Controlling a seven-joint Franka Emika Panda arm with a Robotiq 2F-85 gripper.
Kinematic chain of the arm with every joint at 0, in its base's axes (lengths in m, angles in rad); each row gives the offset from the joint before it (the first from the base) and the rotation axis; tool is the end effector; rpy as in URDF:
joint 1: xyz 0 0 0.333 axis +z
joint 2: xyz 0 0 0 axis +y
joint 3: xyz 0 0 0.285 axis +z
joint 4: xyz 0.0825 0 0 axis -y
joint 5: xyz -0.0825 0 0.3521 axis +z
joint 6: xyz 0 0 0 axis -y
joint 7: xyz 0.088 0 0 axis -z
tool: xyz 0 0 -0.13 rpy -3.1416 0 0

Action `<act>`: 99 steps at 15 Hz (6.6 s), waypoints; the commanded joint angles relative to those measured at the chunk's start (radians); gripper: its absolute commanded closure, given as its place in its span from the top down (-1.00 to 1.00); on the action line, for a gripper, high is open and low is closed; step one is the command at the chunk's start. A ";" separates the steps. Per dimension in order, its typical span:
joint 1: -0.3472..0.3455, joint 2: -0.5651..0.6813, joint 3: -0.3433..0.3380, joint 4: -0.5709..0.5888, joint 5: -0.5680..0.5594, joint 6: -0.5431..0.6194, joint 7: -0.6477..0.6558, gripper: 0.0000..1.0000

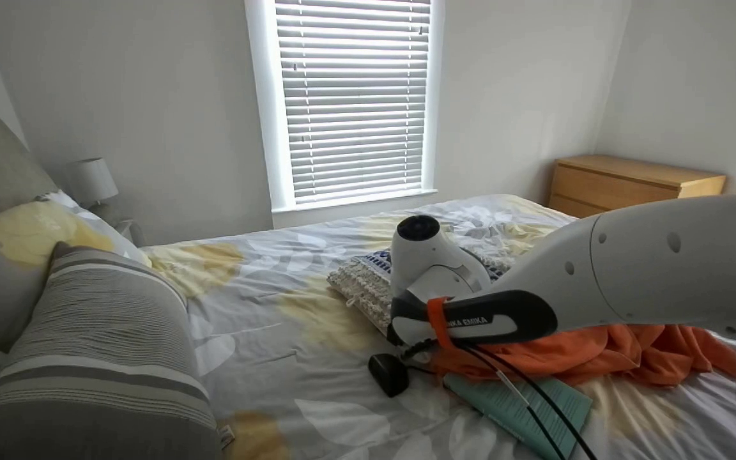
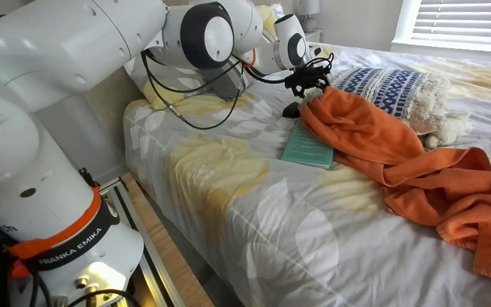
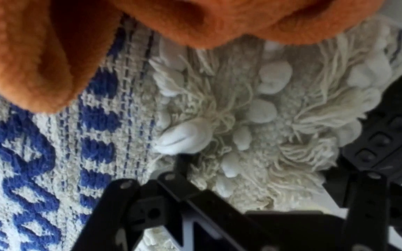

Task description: Pick up the throw pillow and put it on top of the orange blanket

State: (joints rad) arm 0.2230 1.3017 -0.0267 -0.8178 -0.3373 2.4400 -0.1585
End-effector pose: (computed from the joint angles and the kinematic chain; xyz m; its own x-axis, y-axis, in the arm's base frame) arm 0.7497 0.1532 0.1214 0.7805 0.5851 0.2200 0.4986 -0.7950 0.3456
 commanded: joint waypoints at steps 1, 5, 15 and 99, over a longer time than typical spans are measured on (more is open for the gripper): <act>0.017 0.077 -0.047 0.103 0.003 -0.064 -0.009 0.17; 0.019 0.111 -0.067 0.149 0.007 -0.108 0.002 -0.43; -0.010 0.006 -0.041 0.189 0.048 -0.285 0.050 -0.94; -0.427 -0.040 -0.773 0.370 -0.130 -0.591 1.548 0.03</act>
State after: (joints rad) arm -0.2058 1.2945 -0.8791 -0.4480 -0.5147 1.8309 1.4871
